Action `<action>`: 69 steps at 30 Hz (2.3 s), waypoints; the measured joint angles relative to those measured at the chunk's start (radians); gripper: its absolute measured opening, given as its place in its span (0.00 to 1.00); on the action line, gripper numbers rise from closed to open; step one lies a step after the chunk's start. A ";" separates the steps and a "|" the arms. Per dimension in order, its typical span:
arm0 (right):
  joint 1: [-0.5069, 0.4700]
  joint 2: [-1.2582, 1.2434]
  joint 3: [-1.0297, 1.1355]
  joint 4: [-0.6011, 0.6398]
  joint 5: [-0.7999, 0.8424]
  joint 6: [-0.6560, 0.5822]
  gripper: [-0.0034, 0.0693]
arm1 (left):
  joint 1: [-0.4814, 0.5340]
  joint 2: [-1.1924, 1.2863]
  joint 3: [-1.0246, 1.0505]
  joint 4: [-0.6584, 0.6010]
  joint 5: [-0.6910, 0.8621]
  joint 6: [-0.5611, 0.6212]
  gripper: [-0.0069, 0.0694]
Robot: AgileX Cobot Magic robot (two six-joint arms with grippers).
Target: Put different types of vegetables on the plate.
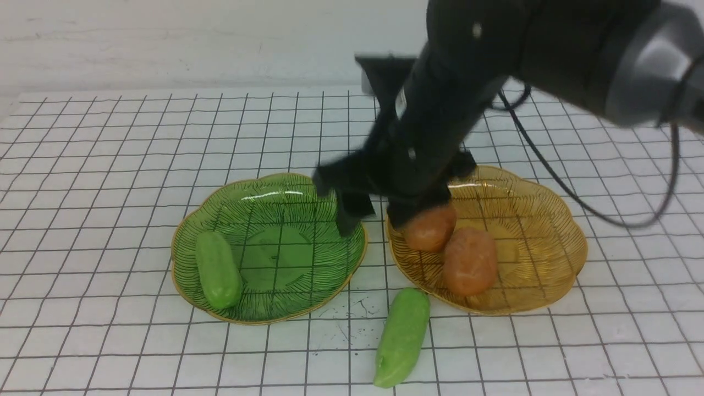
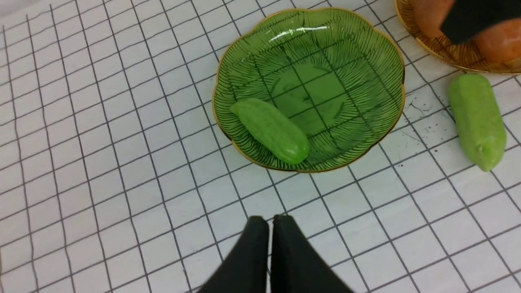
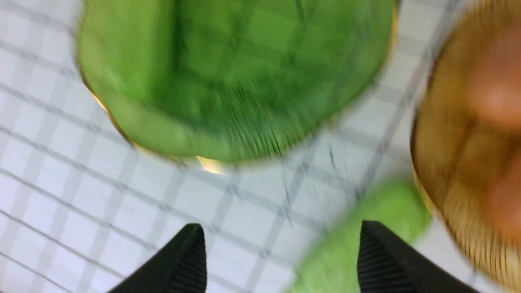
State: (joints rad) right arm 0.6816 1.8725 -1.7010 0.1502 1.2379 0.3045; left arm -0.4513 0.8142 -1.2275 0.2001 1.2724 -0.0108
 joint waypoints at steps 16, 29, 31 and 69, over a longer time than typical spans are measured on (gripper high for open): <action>0.030 0.143 0.172 -0.071 -0.022 0.211 0.83 | 0.000 -0.017 0.052 0.001 -0.044 -0.003 0.08; 0.032 0.201 0.172 0.053 -0.036 0.100 0.64 | 0.000 -0.017 0.052 0.001 -0.044 -0.003 0.08; 0.032 0.198 0.172 0.071 -0.030 0.068 0.54 | 0.000 -0.017 0.052 0.001 -0.044 -0.003 0.08; 0.054 0.409 -0.540 0.054 0.007 -0.084 0.92 | 0.000 -0.029 0.052 0.001 -0.010 -0.015 0.08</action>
State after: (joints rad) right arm 0.7357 2.2811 -2.2407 0.2042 1.2446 0.2200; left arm -0.4513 0.7851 -1.1760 0.2010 1.2620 -0.0260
